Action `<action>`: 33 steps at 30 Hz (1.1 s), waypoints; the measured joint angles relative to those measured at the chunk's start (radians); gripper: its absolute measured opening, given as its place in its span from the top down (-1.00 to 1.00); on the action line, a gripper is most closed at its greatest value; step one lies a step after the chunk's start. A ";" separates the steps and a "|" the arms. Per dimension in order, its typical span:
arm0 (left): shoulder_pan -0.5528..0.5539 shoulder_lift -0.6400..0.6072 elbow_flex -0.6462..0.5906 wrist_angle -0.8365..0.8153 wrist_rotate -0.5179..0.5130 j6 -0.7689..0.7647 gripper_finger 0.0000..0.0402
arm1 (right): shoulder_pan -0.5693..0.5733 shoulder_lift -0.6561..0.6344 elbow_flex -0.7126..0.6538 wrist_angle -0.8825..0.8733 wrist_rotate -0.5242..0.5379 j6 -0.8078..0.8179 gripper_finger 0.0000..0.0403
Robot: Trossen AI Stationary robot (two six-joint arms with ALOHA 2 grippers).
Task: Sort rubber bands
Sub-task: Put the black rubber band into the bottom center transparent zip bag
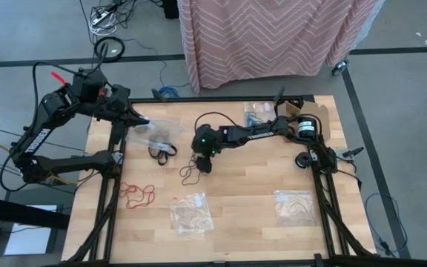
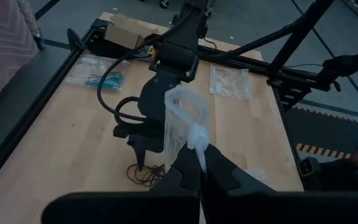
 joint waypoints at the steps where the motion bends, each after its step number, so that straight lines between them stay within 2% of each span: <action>1: 0.000 0.000 0.000 0.000 0.000 0.000 1.00 | 0.003 0.011 0.002 0.012 0.002 0.000 -0.20; 6: 0.000 0.000 0.000 0.000 -0.004 0.000 1.00 | 0.017 0.061 0.005 0.012 -0.048 0.060 -0.18; 9: 0.000 0.000 0.000 0.000 -0.012 0.000 1.00 | 0.019 0.067 0.006 0.004 -0.023 0.106 -0.17; 11: 0.000 0.000 0.000 0.000 -0.018 0.000 1.00 | 0.020 0.063 0.008 -0.017 0.021 0.142 -0.08; 13: 0.000 0.000 0.000 0.001 -0.022 0.000 1.00 | 0.019 0.060 0.012 -0.085 0.067 0.164 0.16; 16: 0.000 0.000 0.000 0.001 -0.032 0.000 1.00 | 0.017 0.059 0.018 -0.195 0.105 0.151 0.76; 18: 0.000 0.000 0.000 0.001 -0.035 0.000 1.00 | 0.016 0.058 0.019 -0.239 0.123 0.162 0.91; 24: 0.000 0.000 0.000 0.018 -0.047 -0.001 1.00 | 0.018 0.012 0.008 -0.390 0.181 0.221 0.99; 28: 0.000 0.004 0.000 0.070 -0.047 0.001 1.00 | 0.017 -0.081 -0.013 -0.586 0.265 0.234 1.00; 33: 0.000 0.042 -0.001 0.126 -0.019 0.008 1.00 | -0.006 -0.249 -0.035 -0.678 0.335 0.235 1.00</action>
